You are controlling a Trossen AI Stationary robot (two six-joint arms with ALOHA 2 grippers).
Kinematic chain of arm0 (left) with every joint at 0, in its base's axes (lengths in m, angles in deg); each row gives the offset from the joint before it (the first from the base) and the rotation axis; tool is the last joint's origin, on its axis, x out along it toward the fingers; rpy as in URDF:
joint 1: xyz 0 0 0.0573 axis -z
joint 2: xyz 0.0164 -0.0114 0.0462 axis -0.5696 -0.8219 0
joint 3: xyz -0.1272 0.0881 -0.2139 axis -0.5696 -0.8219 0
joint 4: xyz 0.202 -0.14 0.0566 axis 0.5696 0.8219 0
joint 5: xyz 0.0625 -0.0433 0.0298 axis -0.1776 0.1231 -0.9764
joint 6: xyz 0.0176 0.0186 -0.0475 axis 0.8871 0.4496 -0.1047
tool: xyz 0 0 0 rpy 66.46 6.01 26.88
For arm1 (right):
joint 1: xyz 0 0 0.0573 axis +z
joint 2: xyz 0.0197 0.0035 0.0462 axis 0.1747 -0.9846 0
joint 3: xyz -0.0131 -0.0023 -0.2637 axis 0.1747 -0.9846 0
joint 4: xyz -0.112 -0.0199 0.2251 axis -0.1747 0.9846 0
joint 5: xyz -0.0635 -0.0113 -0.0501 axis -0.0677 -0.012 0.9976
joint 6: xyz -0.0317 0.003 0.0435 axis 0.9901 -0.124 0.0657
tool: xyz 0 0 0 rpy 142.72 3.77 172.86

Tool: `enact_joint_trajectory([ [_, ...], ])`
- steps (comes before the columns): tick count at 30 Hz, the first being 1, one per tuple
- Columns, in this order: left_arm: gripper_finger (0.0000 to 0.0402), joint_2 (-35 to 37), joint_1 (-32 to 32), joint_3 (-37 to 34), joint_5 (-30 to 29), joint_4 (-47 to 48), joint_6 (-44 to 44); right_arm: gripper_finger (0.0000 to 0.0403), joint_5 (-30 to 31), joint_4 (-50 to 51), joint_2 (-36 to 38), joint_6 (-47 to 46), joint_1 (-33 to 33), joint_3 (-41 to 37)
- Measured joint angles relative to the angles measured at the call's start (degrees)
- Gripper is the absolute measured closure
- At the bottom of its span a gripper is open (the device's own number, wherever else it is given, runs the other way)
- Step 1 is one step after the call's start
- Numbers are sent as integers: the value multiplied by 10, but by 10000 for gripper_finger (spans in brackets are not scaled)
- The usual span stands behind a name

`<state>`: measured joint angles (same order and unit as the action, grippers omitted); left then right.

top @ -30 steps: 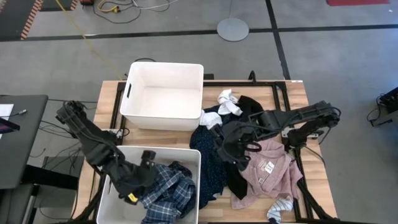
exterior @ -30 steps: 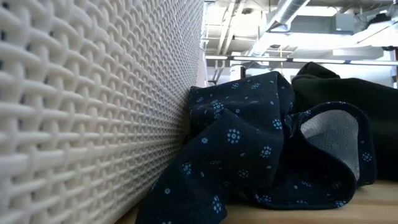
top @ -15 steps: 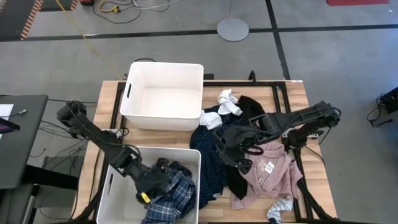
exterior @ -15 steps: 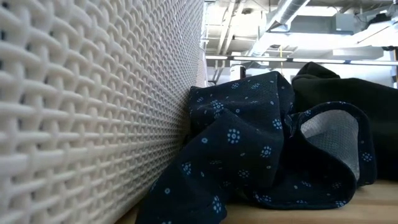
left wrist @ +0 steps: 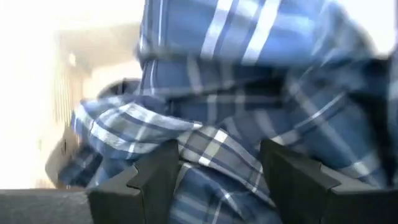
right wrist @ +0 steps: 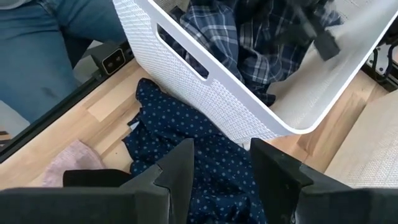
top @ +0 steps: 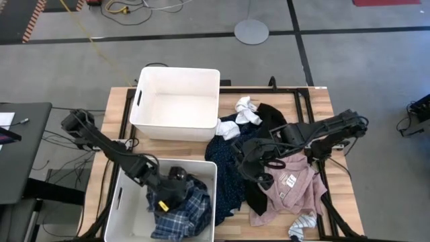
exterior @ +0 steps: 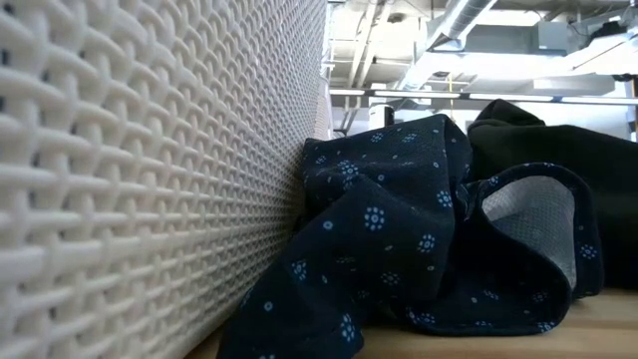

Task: Sort clothes
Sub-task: Put the blue pants into the bottom white laundry organizer, then put the black jacket into the bottom white laundry organizer

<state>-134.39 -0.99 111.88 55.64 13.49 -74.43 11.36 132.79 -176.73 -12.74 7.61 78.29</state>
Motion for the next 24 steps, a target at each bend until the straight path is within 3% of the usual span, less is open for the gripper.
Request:
enact_joint_trajectory([
  [7,180,22,1,81,-6,56,50,230,17,2,9,0,0,0],
  [12,180,46,7,133,-45,114,92,230,31,13,28,-5,0,0],
  [24,180,149,7,156,-249,166,200,230,94,51,94,-43,-1,0],
])
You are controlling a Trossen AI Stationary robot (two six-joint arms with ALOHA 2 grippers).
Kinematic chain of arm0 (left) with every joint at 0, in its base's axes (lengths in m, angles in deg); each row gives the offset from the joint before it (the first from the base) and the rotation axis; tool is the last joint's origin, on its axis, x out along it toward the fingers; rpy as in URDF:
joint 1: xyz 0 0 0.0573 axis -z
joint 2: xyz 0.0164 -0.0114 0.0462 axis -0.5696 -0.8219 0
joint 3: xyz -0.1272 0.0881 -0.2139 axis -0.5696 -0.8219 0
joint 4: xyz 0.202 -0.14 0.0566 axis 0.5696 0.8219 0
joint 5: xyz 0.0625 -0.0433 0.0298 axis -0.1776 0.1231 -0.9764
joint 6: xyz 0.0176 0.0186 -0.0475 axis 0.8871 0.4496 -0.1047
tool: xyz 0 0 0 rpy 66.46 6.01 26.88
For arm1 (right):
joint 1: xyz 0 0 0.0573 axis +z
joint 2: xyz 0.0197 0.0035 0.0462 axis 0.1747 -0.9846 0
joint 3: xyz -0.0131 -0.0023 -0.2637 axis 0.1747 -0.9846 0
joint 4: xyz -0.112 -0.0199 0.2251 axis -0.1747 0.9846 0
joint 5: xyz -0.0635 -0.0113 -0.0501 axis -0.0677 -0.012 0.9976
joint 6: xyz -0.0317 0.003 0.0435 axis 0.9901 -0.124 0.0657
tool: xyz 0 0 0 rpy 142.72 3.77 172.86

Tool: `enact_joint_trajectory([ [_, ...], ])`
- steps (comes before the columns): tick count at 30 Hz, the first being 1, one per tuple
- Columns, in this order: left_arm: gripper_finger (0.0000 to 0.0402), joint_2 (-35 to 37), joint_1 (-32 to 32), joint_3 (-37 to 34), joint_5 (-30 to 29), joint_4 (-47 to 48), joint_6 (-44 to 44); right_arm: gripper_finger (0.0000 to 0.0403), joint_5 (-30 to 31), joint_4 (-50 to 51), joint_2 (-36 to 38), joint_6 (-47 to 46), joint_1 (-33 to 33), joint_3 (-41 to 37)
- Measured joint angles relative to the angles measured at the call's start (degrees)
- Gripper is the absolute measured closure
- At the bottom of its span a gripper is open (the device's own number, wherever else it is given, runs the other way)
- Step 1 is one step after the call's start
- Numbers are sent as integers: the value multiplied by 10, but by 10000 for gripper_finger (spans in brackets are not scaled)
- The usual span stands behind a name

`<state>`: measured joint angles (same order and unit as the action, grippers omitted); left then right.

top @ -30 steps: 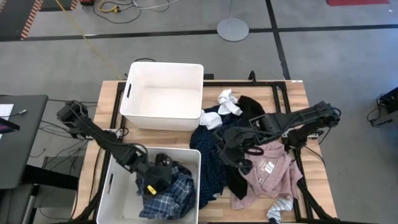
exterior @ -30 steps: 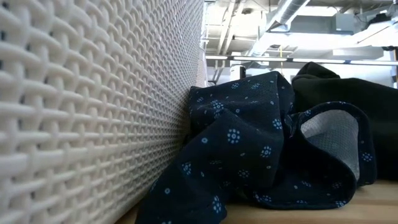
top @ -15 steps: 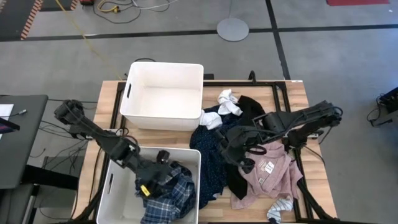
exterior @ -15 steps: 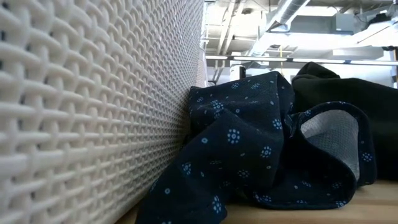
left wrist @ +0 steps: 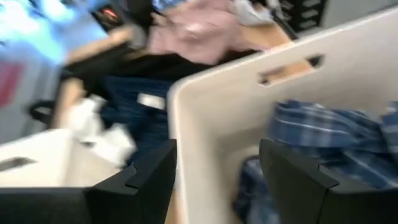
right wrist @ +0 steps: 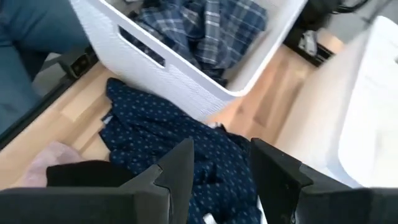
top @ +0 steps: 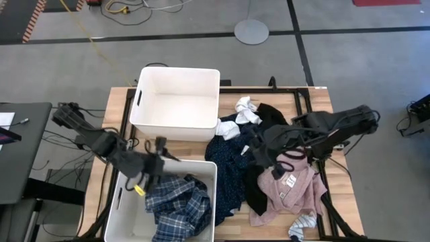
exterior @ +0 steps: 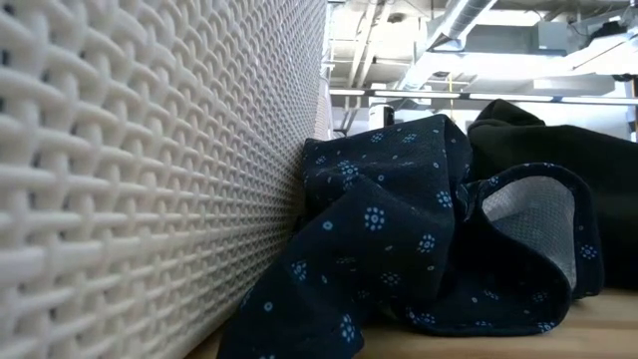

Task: Sort clothes
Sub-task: Put the black jacket into the bottom white laundry organizer

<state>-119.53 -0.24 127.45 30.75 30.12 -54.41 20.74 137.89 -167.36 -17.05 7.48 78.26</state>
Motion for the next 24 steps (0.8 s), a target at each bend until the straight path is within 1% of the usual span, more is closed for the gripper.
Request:
enact_joint_trajectory([
  [3,180,25,0,0,-40,0,25,230,26,17,20,-14,0,0],
  [8,180,61,0,0,-90,0,54,230,57,55,53,-54,-1,0],
  [16,180,112,-1,-7,-130,15,86,230,93,122,87,-141,0,-5],
  [19,180,139,-5,-35,-133,1,94,230,106,124,106,-170,0,-40],
  [24,180,199,-19,-109,-133,-42,93,230,144,120,144,-228,-1,-130],
])
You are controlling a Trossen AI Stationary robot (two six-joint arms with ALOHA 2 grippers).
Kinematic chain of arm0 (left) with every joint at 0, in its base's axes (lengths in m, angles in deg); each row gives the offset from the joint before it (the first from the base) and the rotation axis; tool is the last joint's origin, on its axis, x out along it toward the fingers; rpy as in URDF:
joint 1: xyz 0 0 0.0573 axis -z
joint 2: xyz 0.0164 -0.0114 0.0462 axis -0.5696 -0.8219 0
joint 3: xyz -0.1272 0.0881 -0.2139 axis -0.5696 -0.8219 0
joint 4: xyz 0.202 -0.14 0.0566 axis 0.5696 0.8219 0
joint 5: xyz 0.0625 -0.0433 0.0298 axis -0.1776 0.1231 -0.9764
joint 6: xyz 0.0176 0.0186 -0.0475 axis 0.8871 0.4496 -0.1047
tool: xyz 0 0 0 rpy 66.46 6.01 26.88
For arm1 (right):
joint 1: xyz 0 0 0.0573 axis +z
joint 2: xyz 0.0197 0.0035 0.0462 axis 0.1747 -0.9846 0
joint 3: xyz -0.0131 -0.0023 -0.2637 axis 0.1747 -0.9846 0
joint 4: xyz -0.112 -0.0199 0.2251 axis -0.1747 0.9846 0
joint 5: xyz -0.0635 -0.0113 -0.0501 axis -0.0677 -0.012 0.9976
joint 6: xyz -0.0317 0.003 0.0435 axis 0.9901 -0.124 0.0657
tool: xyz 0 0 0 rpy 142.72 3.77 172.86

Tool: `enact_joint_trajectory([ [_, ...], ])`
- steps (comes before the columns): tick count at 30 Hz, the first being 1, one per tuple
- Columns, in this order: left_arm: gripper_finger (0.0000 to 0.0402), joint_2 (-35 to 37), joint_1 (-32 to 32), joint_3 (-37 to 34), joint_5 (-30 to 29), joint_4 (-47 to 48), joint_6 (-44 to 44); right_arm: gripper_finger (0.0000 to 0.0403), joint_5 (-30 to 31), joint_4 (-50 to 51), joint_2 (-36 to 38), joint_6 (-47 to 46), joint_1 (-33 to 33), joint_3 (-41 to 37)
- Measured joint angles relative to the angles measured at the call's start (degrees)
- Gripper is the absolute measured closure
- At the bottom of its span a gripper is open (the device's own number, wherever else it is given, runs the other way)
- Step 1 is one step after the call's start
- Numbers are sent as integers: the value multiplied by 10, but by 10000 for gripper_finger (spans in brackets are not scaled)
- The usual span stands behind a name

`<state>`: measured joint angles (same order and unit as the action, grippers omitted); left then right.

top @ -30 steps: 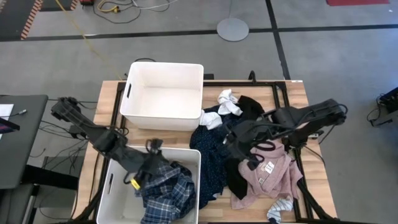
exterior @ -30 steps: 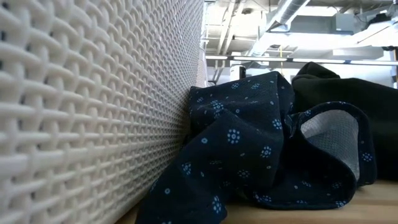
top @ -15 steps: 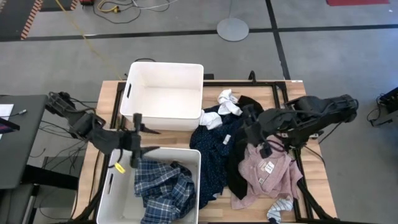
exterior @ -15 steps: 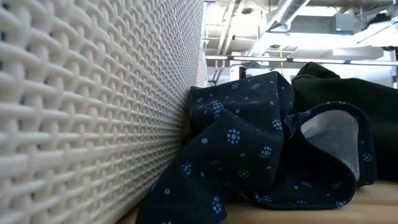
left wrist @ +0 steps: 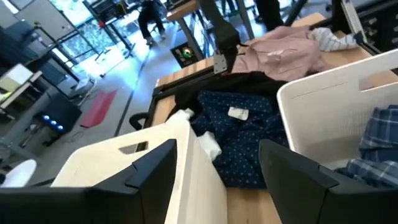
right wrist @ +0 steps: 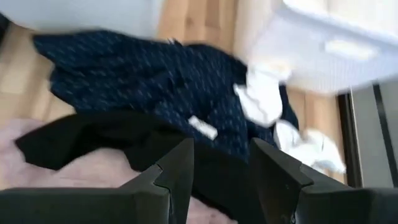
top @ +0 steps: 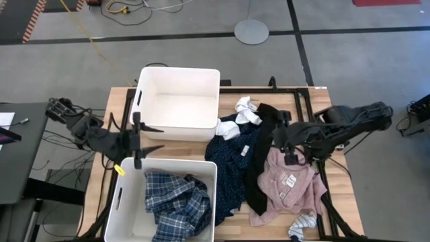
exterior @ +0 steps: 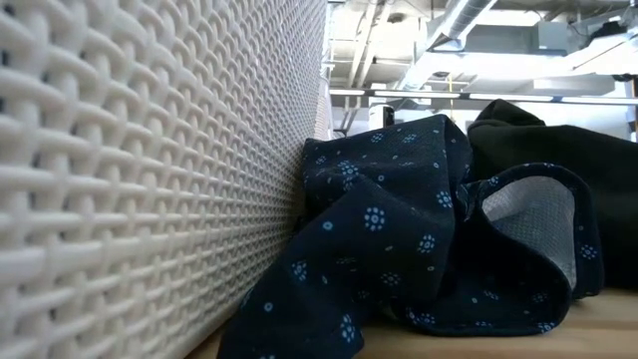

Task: Sort clothes
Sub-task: Put the black jacket into the bottom white laundry organizer

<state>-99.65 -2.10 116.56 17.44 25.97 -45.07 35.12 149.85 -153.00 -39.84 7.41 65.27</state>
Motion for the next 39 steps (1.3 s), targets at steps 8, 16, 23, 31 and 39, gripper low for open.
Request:
enact_joint_trajectory([
  [8,180,67,-3,-101,32,-136,26,230,4,-109,42,-48,0,-137],
  [16,180,66,-3,-151,58,-207,67,230,2,-172,17,0,-9,-237],
  [23,180,53,-11,-162,64,-221,69,219,-18,-191,-17,9,-25,-249],
  [31,180,39,-30,-162,75,-221,65,133,-87,-196,-27,-9,-42,-249],
  [39,180,21,-49,-162,102,-221,49,117,-127,-240,-38,2,-15,-248],
])
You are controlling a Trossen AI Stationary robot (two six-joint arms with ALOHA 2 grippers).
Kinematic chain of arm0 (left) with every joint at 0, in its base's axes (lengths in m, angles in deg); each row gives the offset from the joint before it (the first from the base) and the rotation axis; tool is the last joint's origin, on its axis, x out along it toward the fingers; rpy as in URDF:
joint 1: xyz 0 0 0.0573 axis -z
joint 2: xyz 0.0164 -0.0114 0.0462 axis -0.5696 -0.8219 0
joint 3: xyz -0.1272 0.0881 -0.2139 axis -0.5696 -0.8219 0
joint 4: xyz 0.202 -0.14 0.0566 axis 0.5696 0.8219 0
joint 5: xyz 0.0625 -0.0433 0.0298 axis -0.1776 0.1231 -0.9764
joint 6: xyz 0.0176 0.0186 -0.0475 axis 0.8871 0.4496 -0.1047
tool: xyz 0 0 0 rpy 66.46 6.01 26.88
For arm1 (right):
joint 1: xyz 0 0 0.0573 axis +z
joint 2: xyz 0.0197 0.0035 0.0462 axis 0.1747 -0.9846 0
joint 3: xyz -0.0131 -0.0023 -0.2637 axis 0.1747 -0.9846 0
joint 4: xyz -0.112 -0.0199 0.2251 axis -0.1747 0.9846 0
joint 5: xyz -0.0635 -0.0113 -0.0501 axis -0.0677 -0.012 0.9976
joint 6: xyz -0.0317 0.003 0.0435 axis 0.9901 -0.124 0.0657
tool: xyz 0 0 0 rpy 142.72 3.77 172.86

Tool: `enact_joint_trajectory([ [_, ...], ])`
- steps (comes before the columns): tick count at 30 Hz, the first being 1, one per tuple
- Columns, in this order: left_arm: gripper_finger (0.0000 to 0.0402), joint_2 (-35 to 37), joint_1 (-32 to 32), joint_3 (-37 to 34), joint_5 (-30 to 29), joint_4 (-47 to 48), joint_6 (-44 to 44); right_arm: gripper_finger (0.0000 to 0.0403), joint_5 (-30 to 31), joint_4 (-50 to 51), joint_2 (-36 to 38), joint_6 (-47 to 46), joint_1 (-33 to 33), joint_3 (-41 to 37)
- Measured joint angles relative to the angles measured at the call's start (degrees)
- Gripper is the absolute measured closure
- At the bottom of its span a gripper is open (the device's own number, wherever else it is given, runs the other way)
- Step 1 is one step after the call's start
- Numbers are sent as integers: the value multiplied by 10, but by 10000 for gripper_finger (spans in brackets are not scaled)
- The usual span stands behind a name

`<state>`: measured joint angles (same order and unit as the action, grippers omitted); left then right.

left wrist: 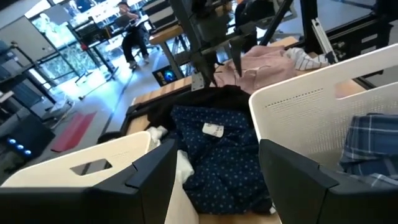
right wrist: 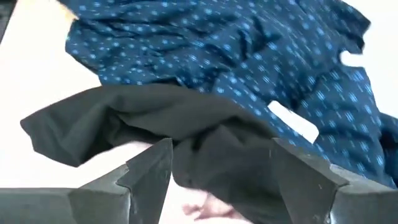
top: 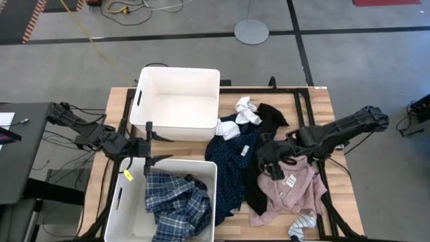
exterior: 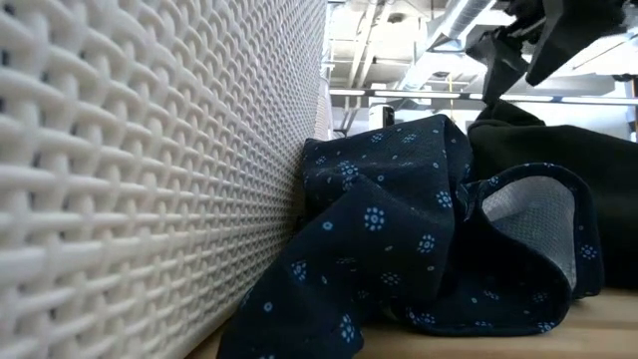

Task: Sort clothes
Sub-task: Put the black jacket into the bottom white laundry organizer

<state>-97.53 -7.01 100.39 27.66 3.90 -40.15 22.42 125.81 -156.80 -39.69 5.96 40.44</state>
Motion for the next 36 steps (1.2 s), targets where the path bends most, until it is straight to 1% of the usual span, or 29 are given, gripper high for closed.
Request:
enact_joint_trajectory([
  [4,180,-15,-7,0,1,0,0,116,5,17,-35,9,2,0],
  [8,180,-29,-10,0,16,1,-2,116,7,43,-93,6,-13,0],
  [11,180,-35,-10,0,16,1,-2,120,31,65,-136,5,-20,0],
  [14,180,-37,-10,0,17,0,-6,141,50,90,-159,6,-16,0],
  [16,180,-37,-10,0,18,1,-10,176,59,100,-161,6,-9,0],
  [18,180,-37,-10,0,18,3,-11,229,72,106,-156,6,-2,0],
  [21,180,-37,-10,0,18,3,-7,342,77,112,-135,9,10,4],
  [22,180,-37,-10,0,18,3,-4,369,78,115,-125,12,14,7],
  [23,180,-37,-10,0,18,2,-1,381,82,117,-115,9,18,12],
  [26,180,-37,-10,0,18,-5,8,385,113,122,-81,-8,30,34],
  [30,180,-37,-10,0,18,-26,22,396,165,123,-33,-8,47,77],
  [33,180,-37,-10,0,18,-48,37,399,209,118,-3,6,55,114],
  [36,180,-37,-10,0,18,-78,57,400,240,94,19,41,60,146],
])
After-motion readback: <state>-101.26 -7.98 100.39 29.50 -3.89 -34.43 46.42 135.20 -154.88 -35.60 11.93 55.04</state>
